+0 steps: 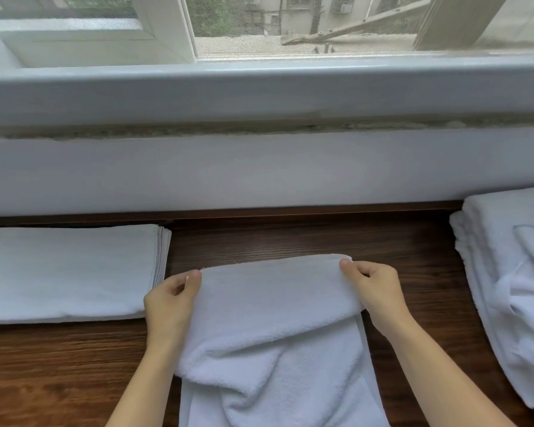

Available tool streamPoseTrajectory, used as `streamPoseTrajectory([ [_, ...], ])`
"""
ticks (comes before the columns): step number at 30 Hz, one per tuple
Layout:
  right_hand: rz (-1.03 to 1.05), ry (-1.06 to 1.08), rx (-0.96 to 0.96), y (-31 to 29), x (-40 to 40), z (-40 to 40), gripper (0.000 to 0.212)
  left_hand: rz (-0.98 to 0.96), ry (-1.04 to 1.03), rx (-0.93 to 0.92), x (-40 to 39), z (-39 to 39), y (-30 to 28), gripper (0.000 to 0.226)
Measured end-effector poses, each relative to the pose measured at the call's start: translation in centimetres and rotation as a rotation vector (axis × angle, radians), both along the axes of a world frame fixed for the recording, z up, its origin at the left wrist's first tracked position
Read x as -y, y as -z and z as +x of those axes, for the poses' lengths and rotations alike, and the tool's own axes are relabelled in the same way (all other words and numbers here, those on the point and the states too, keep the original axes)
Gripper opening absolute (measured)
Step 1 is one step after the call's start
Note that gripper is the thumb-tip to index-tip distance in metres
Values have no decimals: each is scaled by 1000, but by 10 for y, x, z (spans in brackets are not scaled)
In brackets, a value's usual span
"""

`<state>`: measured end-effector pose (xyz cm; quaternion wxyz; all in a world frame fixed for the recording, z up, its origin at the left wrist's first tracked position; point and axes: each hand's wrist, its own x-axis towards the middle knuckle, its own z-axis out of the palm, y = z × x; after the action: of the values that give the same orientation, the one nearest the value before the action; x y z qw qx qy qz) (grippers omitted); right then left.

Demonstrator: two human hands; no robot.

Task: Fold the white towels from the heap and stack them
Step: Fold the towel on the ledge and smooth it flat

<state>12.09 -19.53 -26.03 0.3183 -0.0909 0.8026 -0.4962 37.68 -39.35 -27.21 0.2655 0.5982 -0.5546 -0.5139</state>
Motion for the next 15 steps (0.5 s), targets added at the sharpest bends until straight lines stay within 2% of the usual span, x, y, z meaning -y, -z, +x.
streamPoseTrajectory([
  [4,-29,-1,-50,3,-1,-1,17,-55,22,4,-1,6,5,8],
  [8,-19,2,-127,6,1,-4,4,-101,100,45,1,11,11,22],
  [12,-12,17,-125,7,2,-5,26,-68,40,26,1,10,8,20],
  [14,53,-14,-127,7,2,-8,36,-49,47,40,2,11,5,24],
  [15,111,-45,-146,5,1,-10,35,-60,74,78,3,13,3,23],
])
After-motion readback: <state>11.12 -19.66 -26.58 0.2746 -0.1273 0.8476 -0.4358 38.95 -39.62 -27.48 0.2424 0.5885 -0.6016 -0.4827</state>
